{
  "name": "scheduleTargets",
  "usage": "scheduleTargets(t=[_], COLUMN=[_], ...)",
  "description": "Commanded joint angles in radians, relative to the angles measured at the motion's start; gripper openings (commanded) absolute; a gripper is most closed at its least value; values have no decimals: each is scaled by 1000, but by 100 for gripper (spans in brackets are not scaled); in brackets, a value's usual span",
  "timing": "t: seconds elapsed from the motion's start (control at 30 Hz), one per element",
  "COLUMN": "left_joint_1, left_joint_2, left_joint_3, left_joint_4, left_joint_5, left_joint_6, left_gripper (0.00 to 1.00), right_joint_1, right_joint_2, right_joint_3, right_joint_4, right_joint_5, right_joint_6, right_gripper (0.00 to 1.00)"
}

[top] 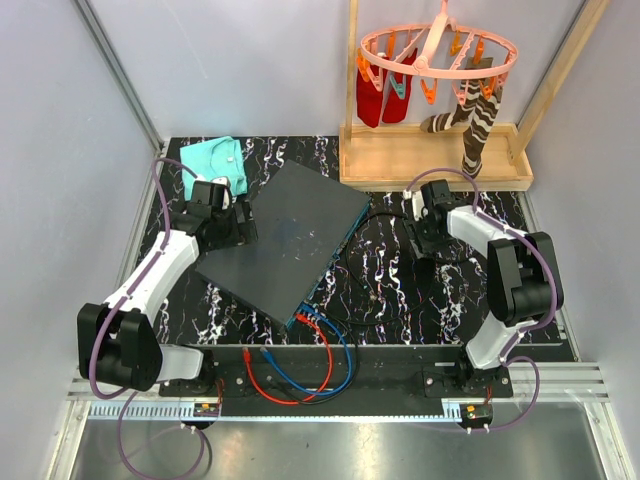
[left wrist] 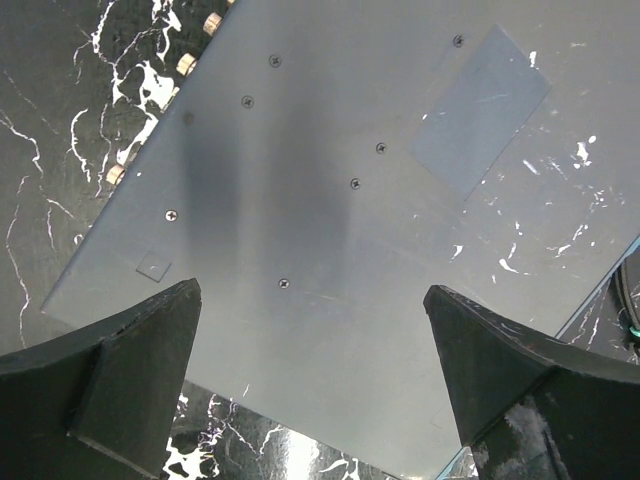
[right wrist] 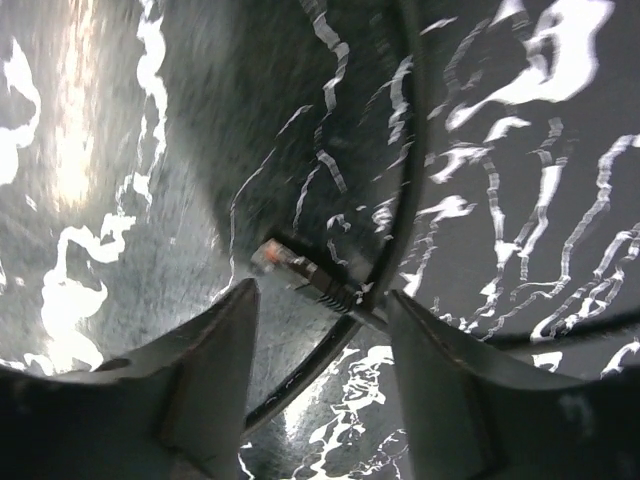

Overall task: Insert the plug into the switch port
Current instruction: Pick up the connector from the center of the board.

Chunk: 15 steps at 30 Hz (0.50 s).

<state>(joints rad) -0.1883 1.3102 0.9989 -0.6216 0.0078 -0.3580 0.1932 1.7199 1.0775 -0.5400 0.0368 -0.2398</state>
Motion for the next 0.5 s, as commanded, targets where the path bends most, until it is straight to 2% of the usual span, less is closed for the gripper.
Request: scheduleTargets(t=[0.0,0.13,0.2,0.3,0.33,0.37,0.4,0.47], left_joint_1=[0,-5,-8,-13,-17,-20,-22,-30], left_joint_2=[-35,-35,-38,-52,-57,-65,-69,-84], left_joint_3=[12,12,14,10,9,6,4,-3], left_joint_4=[59,60,65,72,75,79,86,92], left_joint_5=[27,37,50,63,64,69,73,83], left_joint_6=[11,17,30,40,42,47,47,47], left_gripper=[99,99,99,99,99,99,99,99], right_joint_1=[-3,-3,-3,-3,-3,-3,0,6], right_joint_2=[-8,21,33,30,14,1,-11,-61], right_joint_3=[-30,-39,-37,-34,-36,-37,-37,-33], right_joint_4=[-5,-12,-12,-14,-15,-15,-15,-12], right_joint_5=[-63,-80,-89,-158,-196,-210,-221,-261], right_joint_6=[-119,-135,-136,-113,-109,-93,-82,-43], right_gripper=[58,47,45,27,13,5,0,0])
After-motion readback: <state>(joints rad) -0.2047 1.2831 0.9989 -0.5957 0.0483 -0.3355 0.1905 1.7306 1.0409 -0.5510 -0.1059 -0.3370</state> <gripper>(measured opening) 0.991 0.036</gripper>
